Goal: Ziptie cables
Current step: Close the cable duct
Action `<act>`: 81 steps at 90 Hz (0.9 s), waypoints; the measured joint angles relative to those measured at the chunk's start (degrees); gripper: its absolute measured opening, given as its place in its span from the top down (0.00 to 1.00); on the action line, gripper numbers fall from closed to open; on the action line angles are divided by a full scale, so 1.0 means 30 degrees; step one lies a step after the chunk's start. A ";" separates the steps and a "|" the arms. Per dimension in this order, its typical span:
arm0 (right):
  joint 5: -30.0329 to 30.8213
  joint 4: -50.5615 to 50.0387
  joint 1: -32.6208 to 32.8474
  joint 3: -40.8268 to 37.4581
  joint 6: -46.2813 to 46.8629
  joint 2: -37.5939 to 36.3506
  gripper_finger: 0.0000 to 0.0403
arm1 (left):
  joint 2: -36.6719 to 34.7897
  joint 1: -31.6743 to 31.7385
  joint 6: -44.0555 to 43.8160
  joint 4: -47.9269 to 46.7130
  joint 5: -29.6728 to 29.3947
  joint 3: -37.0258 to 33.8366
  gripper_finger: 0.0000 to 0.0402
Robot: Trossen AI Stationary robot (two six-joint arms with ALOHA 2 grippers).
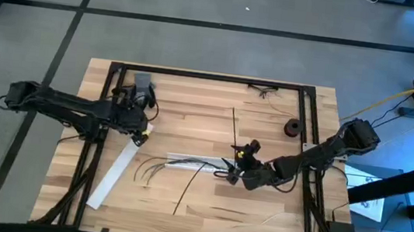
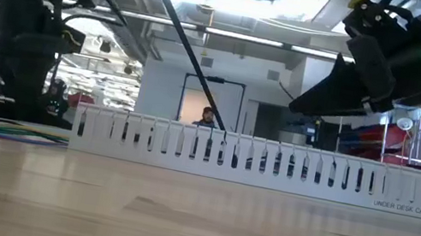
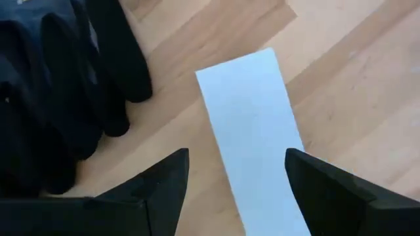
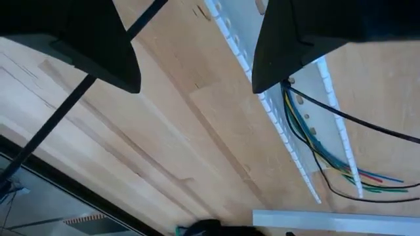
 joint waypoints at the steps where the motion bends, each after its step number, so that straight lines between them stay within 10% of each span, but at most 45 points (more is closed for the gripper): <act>1: 0.0000 0.0000 0.0000 0.0000 0.0000 0.0000 0.29 | 0.0019 -0.0019 0.0000 0.0118 0.0005 -0.0021 0.39; 81: 0.0000 -0.0066 0.0007 0.0007 -0.0001 0.0000 0.29 | 0.2007 -0.2014 -0.1035 0.4266 -0.0198 -0.1023 0.39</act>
